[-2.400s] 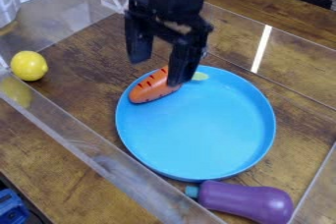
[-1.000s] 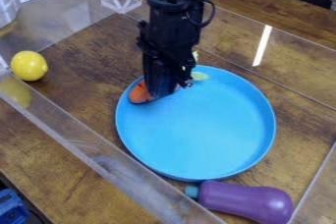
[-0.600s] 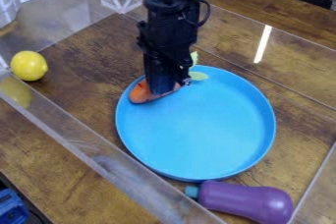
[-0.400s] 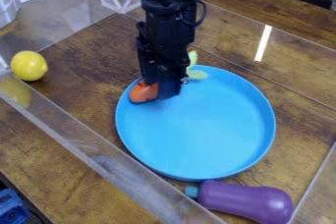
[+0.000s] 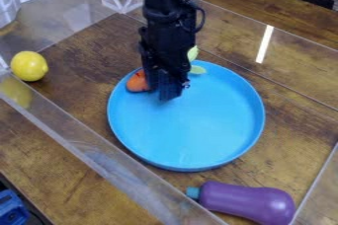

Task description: Move the carrot to the left side

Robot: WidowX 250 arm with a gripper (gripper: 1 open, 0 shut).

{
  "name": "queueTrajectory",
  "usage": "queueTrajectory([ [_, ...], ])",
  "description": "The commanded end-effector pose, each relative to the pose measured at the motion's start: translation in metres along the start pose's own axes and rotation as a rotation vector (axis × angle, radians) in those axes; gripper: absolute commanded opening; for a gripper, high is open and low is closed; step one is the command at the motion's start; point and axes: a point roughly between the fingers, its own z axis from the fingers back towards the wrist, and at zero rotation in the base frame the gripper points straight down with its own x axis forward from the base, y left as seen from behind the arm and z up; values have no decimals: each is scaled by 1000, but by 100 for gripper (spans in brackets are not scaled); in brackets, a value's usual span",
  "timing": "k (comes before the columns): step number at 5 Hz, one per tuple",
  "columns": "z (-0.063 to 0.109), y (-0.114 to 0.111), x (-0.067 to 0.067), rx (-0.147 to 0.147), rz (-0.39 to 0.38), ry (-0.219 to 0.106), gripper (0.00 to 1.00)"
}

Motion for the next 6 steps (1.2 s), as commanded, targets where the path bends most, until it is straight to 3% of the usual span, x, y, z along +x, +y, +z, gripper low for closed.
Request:
queueTrajectory([
  [1, 8, 7, 8, 13, 4, -57, 0],
  [2, 4, 2, 9, 2, -2, -69, 100],
  [6, -1, -14, 16, -30, -27, -116, 100],
])
